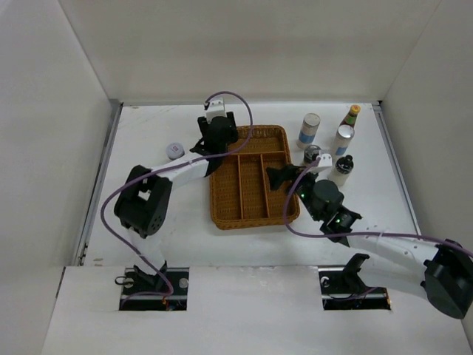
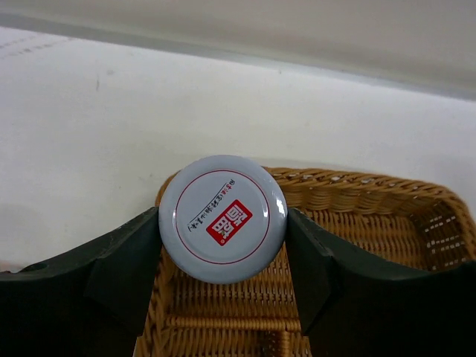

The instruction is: Organize the condiment bottles

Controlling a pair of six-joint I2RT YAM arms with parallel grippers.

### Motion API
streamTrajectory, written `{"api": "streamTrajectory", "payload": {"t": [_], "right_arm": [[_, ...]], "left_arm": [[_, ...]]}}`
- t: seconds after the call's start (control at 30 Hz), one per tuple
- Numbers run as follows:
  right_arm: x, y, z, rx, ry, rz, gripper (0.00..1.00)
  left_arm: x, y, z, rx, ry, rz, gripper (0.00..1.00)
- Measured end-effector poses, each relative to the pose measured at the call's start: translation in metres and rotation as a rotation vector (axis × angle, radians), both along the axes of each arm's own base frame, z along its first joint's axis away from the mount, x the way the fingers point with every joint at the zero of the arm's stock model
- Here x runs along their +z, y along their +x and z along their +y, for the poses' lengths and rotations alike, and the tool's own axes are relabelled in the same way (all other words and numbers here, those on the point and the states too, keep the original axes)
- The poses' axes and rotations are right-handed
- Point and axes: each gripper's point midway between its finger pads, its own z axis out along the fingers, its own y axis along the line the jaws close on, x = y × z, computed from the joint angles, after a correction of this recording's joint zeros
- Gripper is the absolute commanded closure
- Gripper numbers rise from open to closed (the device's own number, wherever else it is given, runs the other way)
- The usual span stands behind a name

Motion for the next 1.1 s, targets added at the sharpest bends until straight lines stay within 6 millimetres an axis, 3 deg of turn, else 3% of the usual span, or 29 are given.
{"api": "streamTrajectory", "payload": {"t": [0.17,0.23,0.3,0.4,0.47,0.6,0.7,0.8,0.9,1.0,1.1], "right_arm": [[0.009,0.000,-0.005,-0.010,0.025,-0.022,0.01],[0.008,0.001,-0.005,-0.011,0.024,-0.021,0.00],[0.009,0.001,-0.006,-0.014,0.024,-0.021,0.00],[0.008,0.003,-0.009,-0.023,0.024,-0.021,0.00],[0.008,0.005,-0.011,-0.031,0.024,-0.021,0.00],[0.008,0.006,-0.013,-0.037,0.026,-0.020,0.00],[0.008,0.006,-0.013,-0.037,0.027,-0.020,0.00],[0.008,0.006,-0.013,-0.037,0.027,-0.019,0.00],[0.008,0.006,-0.013,-0.037,0.030,-0.018,0.00],[0.005,0.007,-0.012,-0.037,0.027,-0.012,0.00],[-0.004,0.009,-0.010,-0.037,0.010,0.008,0.00]], "left_arm": [[-0.051,0.008,-0.007,-0.019,0.046,0.093,0.65],[-0.062,0.010,-0.008,-0.016,0.055,0.105,0.62],[-0.058,0.013,-0.010,-0.020,0.049,0.095,0.53],[-0.062,0.014,-0.013,-0.025,0.048,0.096,0.24],[-0.059,0.015,-0.016,-0.027,0.040,0.084,0.11],[-0.041,0.012,-0.020,-0.036,0.021,0.051,0.05],[-0.004,0.000,-0.017,-0.043,-0.010,-0.005,0.05],[0.051,-0.024,0.001,-0.017,-0.062,-0.104,0.03],[0.091,-0.053,0.040,0.069,-0.106,-0.190,0.03],[0.095,-0.070,0.087,0.191,-0.116,-0.208,0.03],[0.064,-0.069,0.131,0.314,-0.061,-0.131,0.03]]}}
